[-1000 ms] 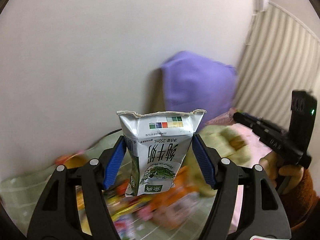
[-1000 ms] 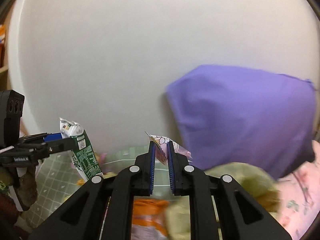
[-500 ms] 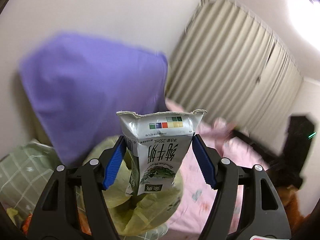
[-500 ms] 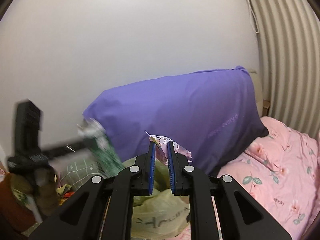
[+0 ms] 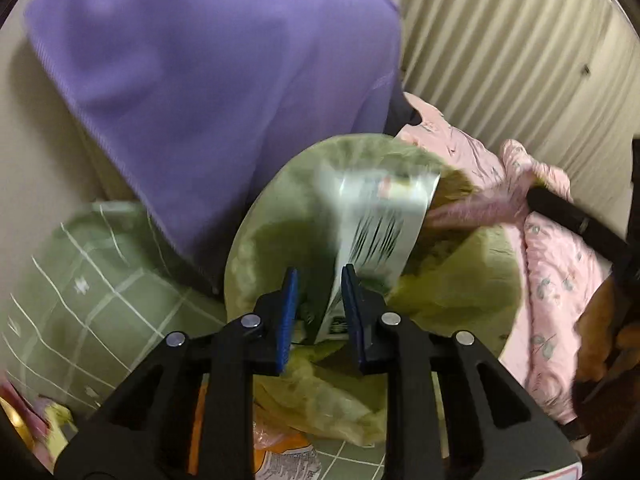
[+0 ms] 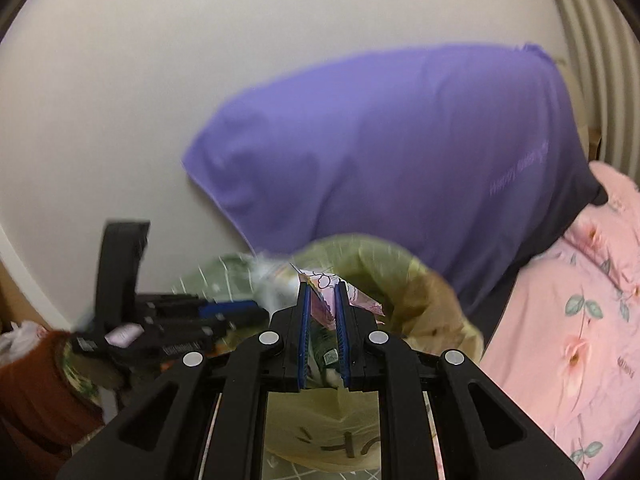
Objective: Collect trash
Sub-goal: 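Lower the milk carton into the yellow bag and open the left gripper, then move the left gripper back to the table and grasp the red-and-gold can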
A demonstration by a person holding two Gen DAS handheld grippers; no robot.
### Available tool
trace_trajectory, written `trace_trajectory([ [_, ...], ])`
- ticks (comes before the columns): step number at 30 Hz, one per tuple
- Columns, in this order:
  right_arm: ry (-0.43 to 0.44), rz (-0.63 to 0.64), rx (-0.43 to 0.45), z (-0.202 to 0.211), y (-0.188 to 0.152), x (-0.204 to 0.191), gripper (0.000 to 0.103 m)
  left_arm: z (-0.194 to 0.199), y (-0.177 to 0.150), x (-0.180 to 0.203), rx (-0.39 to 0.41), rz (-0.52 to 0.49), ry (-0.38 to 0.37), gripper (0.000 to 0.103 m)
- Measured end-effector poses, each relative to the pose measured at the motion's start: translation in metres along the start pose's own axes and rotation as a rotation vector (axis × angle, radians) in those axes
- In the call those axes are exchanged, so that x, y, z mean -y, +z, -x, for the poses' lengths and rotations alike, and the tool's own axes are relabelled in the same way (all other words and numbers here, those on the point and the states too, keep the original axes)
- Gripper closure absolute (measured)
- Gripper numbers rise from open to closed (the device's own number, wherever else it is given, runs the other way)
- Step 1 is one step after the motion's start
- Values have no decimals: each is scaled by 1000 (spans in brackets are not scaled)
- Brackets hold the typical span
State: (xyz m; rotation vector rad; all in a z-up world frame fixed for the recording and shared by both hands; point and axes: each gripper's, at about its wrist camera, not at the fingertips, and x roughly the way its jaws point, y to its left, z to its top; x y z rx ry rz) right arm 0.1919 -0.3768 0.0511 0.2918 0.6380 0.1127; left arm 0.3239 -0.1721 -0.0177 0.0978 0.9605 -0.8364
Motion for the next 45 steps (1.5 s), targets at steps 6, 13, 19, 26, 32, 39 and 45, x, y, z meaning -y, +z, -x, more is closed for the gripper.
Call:
trace_trajectory([
  [6, -93, 41, -78, -26, -18, 13, 90, -2, 0, -9, 25, 30, -52, 81],
  [13, -87, 86, -88, -25, -22, 8, 85, 8, 8, 4, 76, 38, -59, 70],
  [19, -147, 126, -80, -25, -22, 1, 73, 24, -9, -2, 115, 82, -56, 55],
  [26, -143, 141, -44, -22, -17, -18, 72, 68, -36, -22, 215, 123, 114, 49],
  [32, -22, 181, 16, -29, -8, -62, 67, 116, -74, -62, 304, 219, 265, 49],
  [39, 176, 266, -21, -70, -8, -129, 67, 184, -136, -142, 379, 482, 436, 49],
  [45, 349, 422, -135, -127, -21, -210, 67, 230, -189, -182, 416, 608, 549, 48],
])
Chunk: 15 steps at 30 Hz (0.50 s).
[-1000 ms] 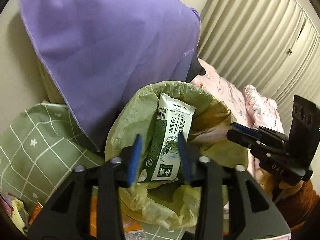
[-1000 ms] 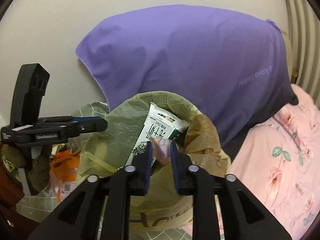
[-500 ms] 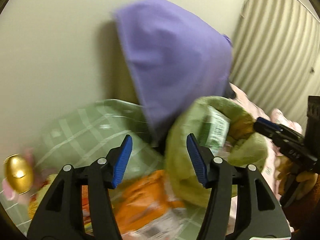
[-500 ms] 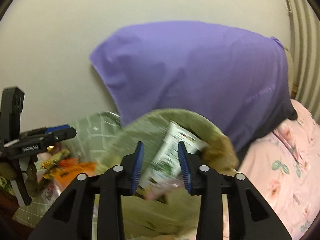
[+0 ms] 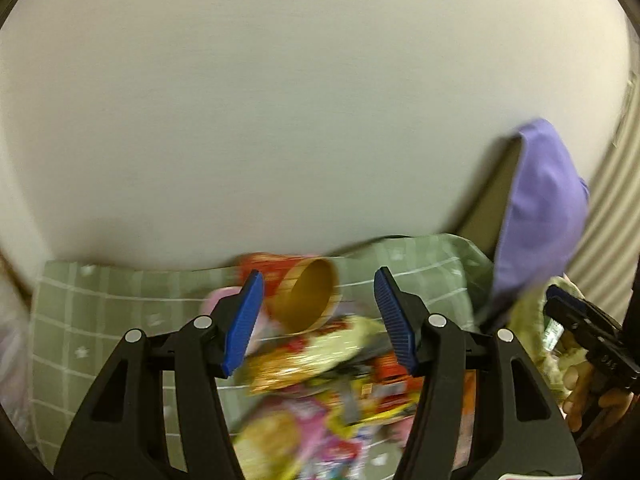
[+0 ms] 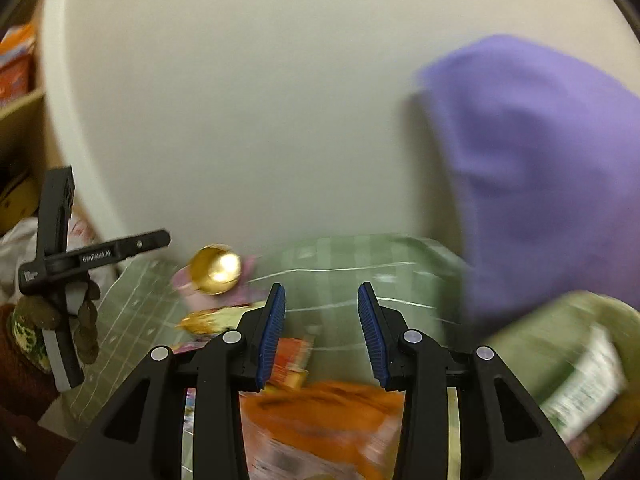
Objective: Collect trash
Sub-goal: 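Move the left gripper back to the table and grasp the red-and-gold can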
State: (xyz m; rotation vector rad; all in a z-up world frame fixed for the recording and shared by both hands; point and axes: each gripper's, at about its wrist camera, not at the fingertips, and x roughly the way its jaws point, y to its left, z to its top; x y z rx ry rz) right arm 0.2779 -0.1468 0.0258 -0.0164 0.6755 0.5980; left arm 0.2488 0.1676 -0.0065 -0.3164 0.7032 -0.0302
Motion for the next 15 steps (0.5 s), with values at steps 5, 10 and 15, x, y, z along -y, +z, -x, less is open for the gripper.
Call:
trace_trajectory([
  [5, 42, 86, -68, -57, 13, -30, 67, -6, -4, -22, -29, 3, -2, 42],
  [10, 21, 149, -94, -74, 16, -31, 67, -42, -5, -15, -94, -65, 69, 43],
  [15, 7, 97, -94, -79, 22, -11, 67, -94, 2, -6, -209, -127, 127, 75],
])
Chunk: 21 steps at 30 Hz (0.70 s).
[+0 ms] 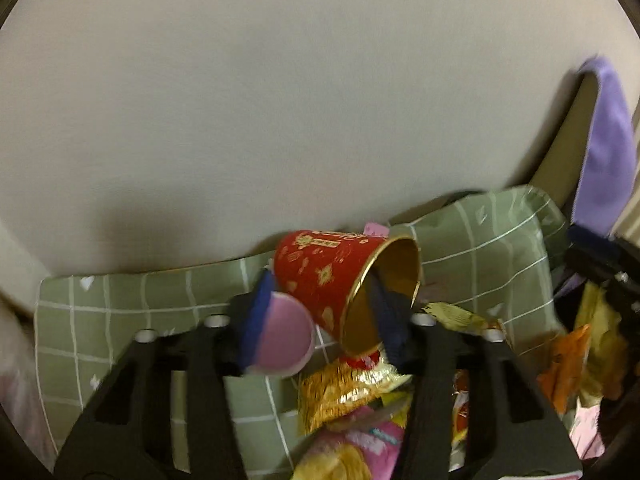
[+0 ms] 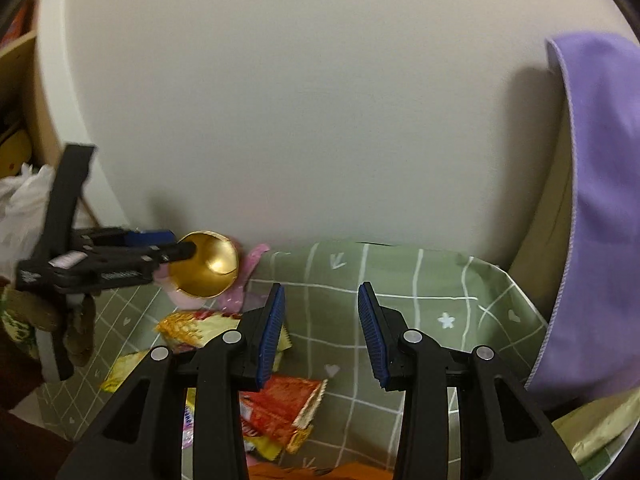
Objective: Collect trash
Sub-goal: 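Move the left gripper back to the table and grasp the red-and-gold can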
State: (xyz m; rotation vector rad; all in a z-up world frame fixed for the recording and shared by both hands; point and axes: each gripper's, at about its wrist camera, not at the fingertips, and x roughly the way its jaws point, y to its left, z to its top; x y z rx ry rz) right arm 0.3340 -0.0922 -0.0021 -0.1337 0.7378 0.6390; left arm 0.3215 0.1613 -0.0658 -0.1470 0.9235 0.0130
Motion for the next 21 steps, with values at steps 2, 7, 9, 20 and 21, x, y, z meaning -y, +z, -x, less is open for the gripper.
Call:
trace_trajectory([
  [2, 15, -34, -3, -6, 3, 5, 66, -3, 2, -1, -10, -15, 20, 88],
  [7, 41, -41, -36, -34, 7, -9, 67, 46, -1, -26, 117, 63, -11, 100],
  [9, 56, -32, -56, -49, 10, -19, 66, 73, -7, -44, 179, 119, -3, 100],
  [20, 172, 13, -260, -137, 3, -65, 67, 94, -75, -112, 160, 222, 106, 99],
  [21, 176, 16, -278, -142, 3, -63, 67, 89, -82, -113, 139, 221, 109, 99],
])
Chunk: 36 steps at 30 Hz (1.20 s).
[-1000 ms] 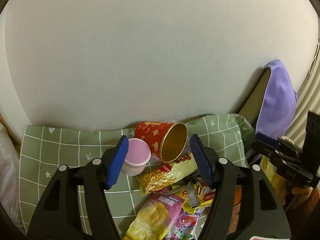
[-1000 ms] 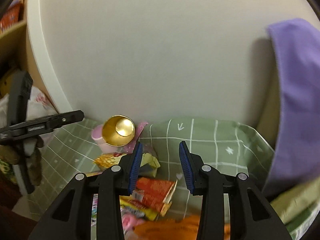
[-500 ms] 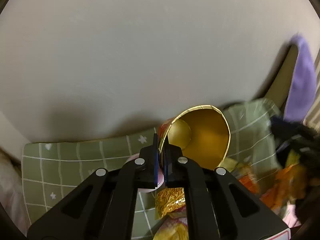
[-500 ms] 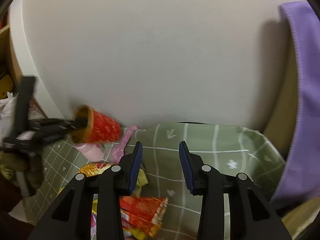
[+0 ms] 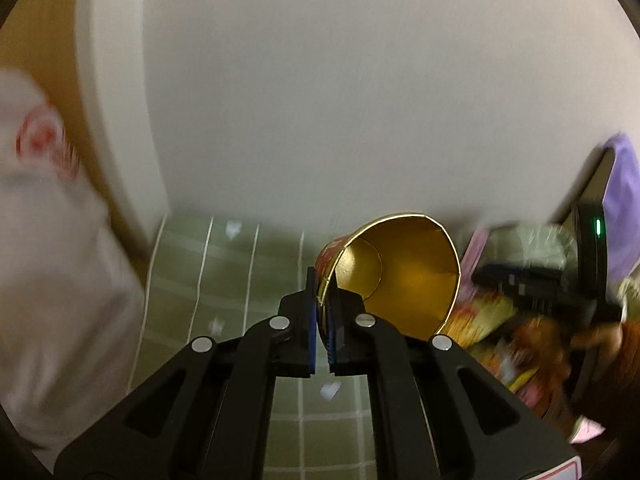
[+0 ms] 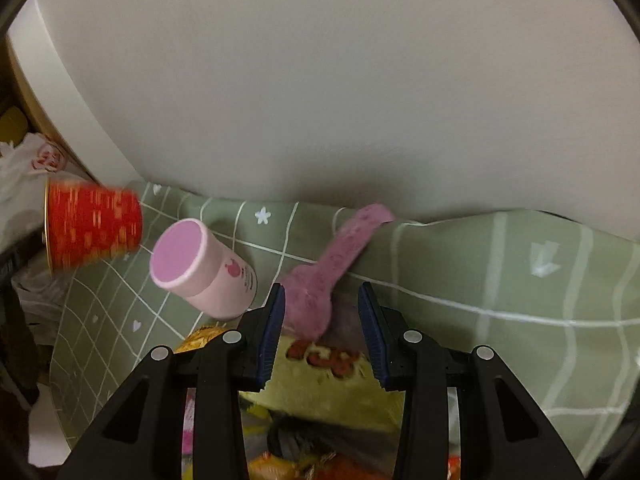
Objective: Collect trash
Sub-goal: 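Move the left gripper back to the table and grasp the red-and-gold can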
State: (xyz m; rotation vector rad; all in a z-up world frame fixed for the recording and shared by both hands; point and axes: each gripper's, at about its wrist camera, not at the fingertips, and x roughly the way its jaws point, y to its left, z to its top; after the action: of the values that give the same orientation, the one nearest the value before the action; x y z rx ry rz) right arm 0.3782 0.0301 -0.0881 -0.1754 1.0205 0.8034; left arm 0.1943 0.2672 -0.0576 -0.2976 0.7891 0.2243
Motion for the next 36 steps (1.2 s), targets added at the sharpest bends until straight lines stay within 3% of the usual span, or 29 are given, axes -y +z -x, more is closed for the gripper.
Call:
trace_trajectory([
  [4, 13, 17, -53, -20, 5, -3, 68, -12, -24, -6, -65, 12, -9, 99],
  [9, -1, 79, -28, -8, 5, -15, 84, -22, -39, -3, -94, 14, -38, 97],
  [13, -19, 66, 21, 26, 6, -10, 85, -24, -46, 1, -118, 1, -80, 81],
  [17, -76, 45, 102, 64, 2, -1, 85, -17, -52, 3, -144, -25, -103, 72],
  [19, -102, 35, 139, 85, -5, 3, 85, -10, -56, 6, -163, -39, -138, 61],
  [25, -155, -19, 194, 120, -36, 5, 85, 6, -80, 18, -209, -82, -213, 50],
  [29, -181, -50, 195, 128, -56, 1, 85, 22, -82, 9, -179, 65, -299, 47],
  [32, -199, -67, 204, 135, -67, -2, 85, 21, -75, 3, -135, 190, -342, 36],
  [34, -205, -80, 208, 138, -74, -2, 85, 16, -69, 5, -132, 217, -315, 35],
  [36, -210, -86, 205, 139, -81, -4, 85, 7, -62, 12, -125, 204, -235, 35],
])
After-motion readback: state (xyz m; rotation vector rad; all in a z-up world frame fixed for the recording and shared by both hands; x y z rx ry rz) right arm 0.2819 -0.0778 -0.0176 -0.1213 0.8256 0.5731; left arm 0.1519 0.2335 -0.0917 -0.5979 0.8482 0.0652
